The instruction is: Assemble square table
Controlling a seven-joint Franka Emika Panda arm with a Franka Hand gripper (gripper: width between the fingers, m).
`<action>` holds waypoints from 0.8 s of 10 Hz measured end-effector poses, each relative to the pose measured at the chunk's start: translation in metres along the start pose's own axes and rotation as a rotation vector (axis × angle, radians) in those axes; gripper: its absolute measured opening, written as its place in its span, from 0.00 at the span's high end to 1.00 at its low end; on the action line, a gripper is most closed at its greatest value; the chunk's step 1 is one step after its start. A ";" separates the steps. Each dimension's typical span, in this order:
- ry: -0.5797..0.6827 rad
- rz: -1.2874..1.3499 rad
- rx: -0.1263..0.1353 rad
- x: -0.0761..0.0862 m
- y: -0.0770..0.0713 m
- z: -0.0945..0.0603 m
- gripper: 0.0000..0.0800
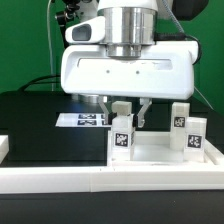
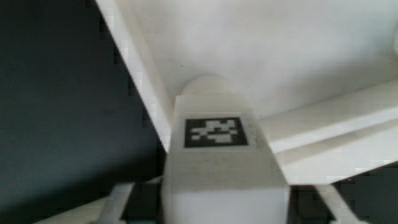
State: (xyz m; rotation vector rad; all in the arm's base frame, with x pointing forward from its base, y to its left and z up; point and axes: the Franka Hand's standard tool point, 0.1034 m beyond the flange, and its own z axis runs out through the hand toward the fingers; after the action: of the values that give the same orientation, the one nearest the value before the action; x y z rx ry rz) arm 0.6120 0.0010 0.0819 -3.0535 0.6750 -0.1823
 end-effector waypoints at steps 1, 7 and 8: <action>-0.014 0.077 0.000 -0.005 -0.008 -0.004 0.64; -0.065 0.210 -0.008 -0.018 -0.029 -0.008 0.19; -0.065 0.210 -0.009 -0.018 -0.029 -0.008 0.19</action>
Offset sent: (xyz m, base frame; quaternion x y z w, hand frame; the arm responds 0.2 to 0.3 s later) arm -0.0002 0.0311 0.0129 -0.0746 -0.0466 0.1127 0.9897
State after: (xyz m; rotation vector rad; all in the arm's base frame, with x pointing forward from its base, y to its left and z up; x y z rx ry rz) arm 0.6067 0.0349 0.0883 -2.9539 0.9858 -0.0773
